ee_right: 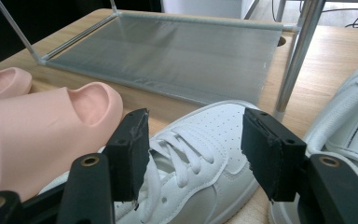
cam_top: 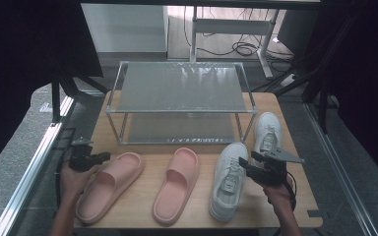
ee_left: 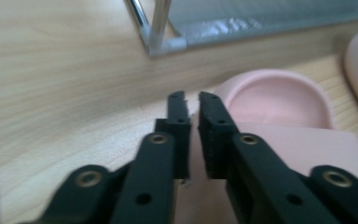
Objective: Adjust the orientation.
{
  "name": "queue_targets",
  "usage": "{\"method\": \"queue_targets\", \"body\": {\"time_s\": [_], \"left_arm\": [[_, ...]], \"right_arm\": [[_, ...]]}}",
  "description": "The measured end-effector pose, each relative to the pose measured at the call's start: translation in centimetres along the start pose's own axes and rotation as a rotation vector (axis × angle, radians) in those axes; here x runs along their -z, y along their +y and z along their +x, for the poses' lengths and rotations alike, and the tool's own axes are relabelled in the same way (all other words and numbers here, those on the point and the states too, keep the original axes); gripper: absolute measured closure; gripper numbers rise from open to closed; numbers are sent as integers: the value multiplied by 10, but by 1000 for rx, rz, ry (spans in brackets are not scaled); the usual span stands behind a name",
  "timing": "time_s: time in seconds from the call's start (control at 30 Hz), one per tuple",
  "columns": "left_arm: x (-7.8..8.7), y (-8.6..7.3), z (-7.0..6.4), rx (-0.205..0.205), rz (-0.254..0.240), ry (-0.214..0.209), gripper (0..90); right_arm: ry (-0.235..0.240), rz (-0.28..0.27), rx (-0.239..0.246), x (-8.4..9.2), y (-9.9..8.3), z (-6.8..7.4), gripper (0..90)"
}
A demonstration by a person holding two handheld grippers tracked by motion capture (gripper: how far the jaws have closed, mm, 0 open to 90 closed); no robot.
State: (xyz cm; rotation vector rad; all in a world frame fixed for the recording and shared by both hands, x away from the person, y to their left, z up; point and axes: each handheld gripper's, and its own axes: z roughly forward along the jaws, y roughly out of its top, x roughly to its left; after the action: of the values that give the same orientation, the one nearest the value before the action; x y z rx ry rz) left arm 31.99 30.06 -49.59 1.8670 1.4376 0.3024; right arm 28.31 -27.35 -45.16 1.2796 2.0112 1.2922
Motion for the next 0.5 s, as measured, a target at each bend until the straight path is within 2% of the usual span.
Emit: {"method": "queue_targets", "body": {"time_s": [0.03, 0.07, 0.1, 0.13, 0.17, 0.2, 0.23, 0.3, 0.5], "left_arm": [[11, -1, -1, -7, -28, -1, 783], [11, -1, -1, -7, -28, -1, 765], [21, -4, -2, -14, -54, -3, 749], [21, -4, -2, -14, -54, -3, 739], [30, -7, -5, -26, -68, -6, 726], [30, -7, -5, -26, -68, -6, 708], [38, -11, -6, -42, -68, -4, 686], [44, -16, -8, -46, -72, -8, 660], [54, -32, -10, -62, -69, -16, 582]], "right_arm": [[-2, -3, -4, 1, 0, -1, 421], [-2, -3, -4, 1, 0, -1, 421], [-3, -5, -5, 1, 0, -1, 421], [-3, -5, -5, 1, 0, -1, 421], [-4, -5, -3, 2, 0, 0, 421], [-3, -5, -2, 2, 0, 0, 421], [-4, -6, -1, 2, 0, 1, 421], [-3, -6, -1, 2, 0, 1, 421], [-3, -4, 2, 1, 0, 2, 421]]}}
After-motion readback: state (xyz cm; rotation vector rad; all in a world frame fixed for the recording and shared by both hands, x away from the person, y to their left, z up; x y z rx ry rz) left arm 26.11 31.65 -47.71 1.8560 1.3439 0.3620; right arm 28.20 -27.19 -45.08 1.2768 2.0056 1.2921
